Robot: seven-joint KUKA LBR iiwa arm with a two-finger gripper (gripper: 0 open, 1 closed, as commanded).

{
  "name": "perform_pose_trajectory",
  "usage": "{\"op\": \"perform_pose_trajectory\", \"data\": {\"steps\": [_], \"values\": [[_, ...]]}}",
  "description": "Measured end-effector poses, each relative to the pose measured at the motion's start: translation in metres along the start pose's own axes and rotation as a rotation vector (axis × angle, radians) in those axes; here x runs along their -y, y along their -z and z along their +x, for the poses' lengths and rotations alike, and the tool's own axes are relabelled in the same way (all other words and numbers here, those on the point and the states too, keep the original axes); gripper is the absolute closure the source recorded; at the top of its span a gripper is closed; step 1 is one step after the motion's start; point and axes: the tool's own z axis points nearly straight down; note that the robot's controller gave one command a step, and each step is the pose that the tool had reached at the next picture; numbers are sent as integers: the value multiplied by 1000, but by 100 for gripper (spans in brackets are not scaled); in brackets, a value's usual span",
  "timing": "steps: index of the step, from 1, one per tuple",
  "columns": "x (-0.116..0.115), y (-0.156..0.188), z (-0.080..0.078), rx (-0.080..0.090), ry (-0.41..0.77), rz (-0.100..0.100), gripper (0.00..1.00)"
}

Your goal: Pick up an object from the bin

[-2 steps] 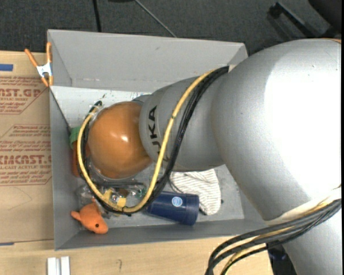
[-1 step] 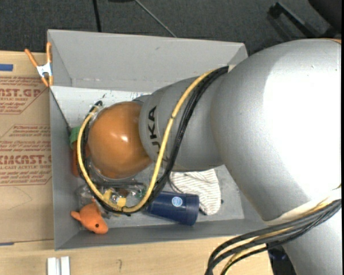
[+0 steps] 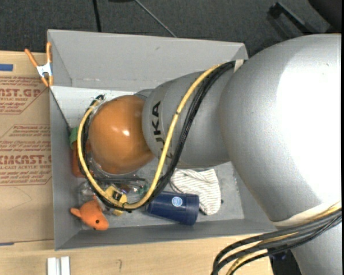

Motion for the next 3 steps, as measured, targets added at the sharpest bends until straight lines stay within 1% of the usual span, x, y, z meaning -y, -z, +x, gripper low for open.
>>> {"op": "perform_pose_trajectory", "data": {"steps": [1, 2, 3], "values": [[0, 11, 0, -1, 0, 0, 100], [0, 56, -2, 2, 0, 2, 100], [-2, 38, 0, -2, 0, -1, 100]]}}
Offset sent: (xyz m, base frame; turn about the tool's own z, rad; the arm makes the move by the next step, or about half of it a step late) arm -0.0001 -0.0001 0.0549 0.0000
